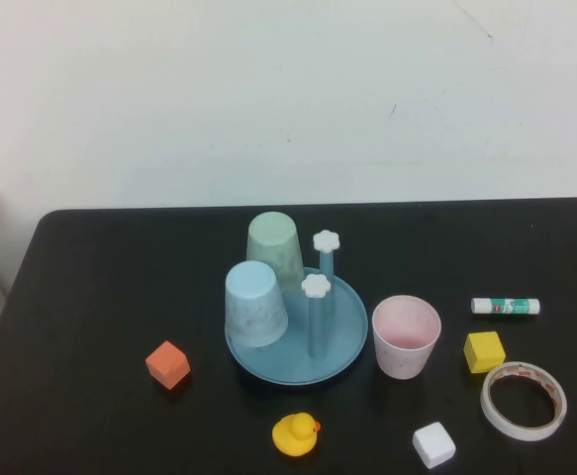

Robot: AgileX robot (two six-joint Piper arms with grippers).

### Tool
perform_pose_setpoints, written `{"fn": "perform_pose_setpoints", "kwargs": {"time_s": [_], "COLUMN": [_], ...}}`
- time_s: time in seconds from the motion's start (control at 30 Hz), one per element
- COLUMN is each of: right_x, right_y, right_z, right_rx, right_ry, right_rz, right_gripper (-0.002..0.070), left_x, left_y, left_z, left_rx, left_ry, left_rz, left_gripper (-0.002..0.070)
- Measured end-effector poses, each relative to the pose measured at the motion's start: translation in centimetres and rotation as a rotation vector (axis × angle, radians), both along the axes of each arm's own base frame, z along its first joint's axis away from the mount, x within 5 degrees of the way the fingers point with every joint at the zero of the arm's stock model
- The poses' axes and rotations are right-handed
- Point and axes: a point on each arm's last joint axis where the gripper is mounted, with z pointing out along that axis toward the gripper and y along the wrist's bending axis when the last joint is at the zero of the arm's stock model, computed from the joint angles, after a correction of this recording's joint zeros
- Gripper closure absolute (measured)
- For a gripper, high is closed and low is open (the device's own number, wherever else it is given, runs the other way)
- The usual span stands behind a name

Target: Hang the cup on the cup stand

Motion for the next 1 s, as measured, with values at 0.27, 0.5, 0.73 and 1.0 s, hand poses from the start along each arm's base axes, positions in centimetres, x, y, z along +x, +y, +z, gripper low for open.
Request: {"fn": "perform_pose_setpoints", "kwargs": {"time_s": [0.27, 0.5, 0.73, 1.0], "right_x": [8.0, 15.1, 19.9, 24.4], "right_y": [2.0, 4.1, 8.9, 11.4], "right_z": [-3.1, -7.9, -12.1, -16.9], "right_rx": [0.102, 0.246, 0.234, 0.224], "right_ry": [0.267, 0.338, 0.368, 0.435], "right_rz": [0.233, 0.422, 0.524, 0.503], "right_gripper": [0.0678, 0.0660, 0.0416, 0.0256], "left_x": [2.0, 3.5, 4.1, 4.3], "left_y": [-0.5, -0.7, -0.8, -0.8], "left_z": [-1.2, -1.9, -2.3, -2.1], "left_rx": [-0.013, 0.041, 0.077, 0.118], "left_ry": [0.169, 0.250, 0.284, 0.249], "left_rz": [-0.018, -0.037, -0.053, -0.071], "left_gripper": [0.0676, 0.0676, 0.0676, 0.0676]}}
